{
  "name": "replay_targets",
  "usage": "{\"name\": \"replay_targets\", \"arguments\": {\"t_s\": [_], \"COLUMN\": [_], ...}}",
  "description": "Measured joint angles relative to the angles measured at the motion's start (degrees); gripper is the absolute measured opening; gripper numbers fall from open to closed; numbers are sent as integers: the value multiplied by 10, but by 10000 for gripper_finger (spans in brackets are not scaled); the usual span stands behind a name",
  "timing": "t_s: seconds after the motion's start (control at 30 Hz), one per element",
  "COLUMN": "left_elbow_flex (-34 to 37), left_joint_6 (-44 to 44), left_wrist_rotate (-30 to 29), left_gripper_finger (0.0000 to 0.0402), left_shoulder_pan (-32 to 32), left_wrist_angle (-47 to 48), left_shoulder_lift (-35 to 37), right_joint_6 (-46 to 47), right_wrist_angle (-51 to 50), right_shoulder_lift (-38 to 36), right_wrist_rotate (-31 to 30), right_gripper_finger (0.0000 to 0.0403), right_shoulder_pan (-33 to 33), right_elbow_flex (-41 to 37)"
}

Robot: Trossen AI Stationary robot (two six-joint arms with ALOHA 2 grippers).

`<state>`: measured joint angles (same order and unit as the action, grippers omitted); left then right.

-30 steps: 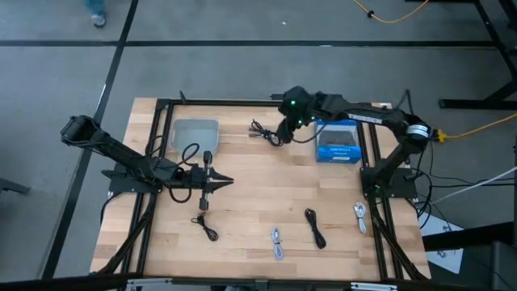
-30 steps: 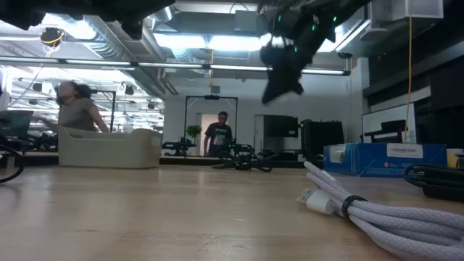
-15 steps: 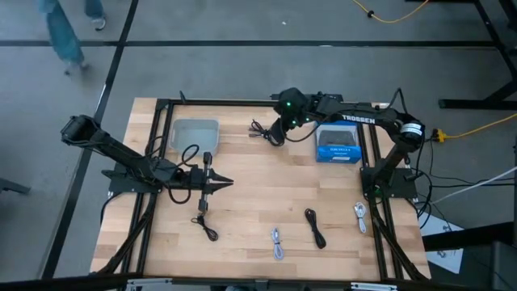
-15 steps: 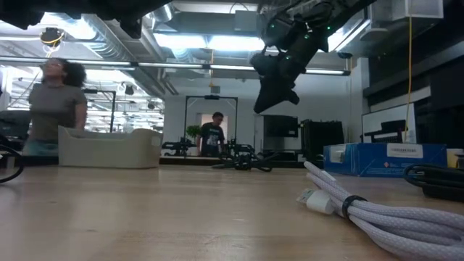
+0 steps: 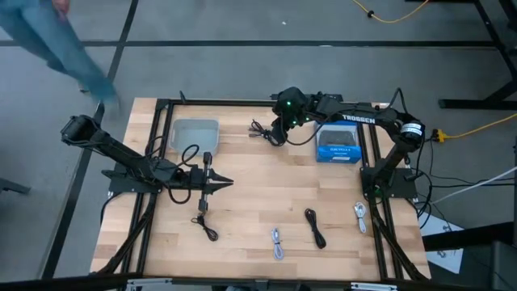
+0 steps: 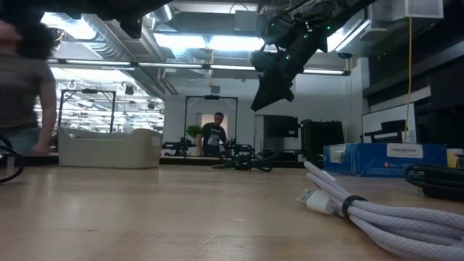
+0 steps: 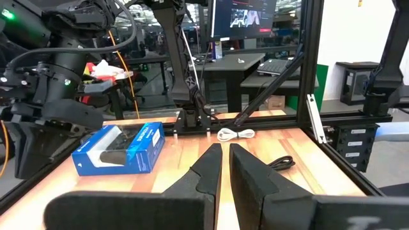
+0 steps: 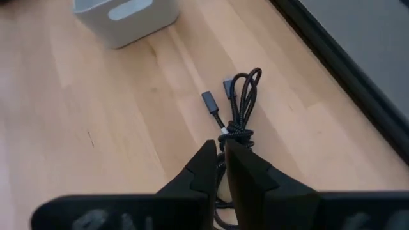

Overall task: Pick and place USB-C Cables
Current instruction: Put the gray charger cable into the gray bin

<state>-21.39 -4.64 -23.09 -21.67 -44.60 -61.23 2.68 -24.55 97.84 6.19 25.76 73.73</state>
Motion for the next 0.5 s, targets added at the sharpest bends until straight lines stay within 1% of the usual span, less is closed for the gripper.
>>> {"name": "replay_targets", "arguments": {"t_s": [0.1, 0.2, 0.37, 0.5], "left_elbow_flex": [0, 0, 0, 0], "left_joint_6": [0, 0, -1, -1], "left_wrist_rotate": [0, 0, -5, -24], "left_gripper_finger": [25, 25, 25, 25], "left_shoulder_pan": [0, 0, 0, 0], "left_wrist_angle": [0, 0, 0, 0], "left_shoulder_lift": [0, 0, 0, 0], "right_joint_6": [-42, -59, -48, -45], "right_wrist_angle": [9, 31, 42, 44], "right_shoulder_lift": [0, 0, 5, 22], "right_wrist_rotate": [7, 14, 14, 14], "right_gripper_finger": [42, 43, 43, 43], "right_shoulder_pan": [7, 13, 15, 15], "right_elbow_flex": [0, 0, 0, 0]}}
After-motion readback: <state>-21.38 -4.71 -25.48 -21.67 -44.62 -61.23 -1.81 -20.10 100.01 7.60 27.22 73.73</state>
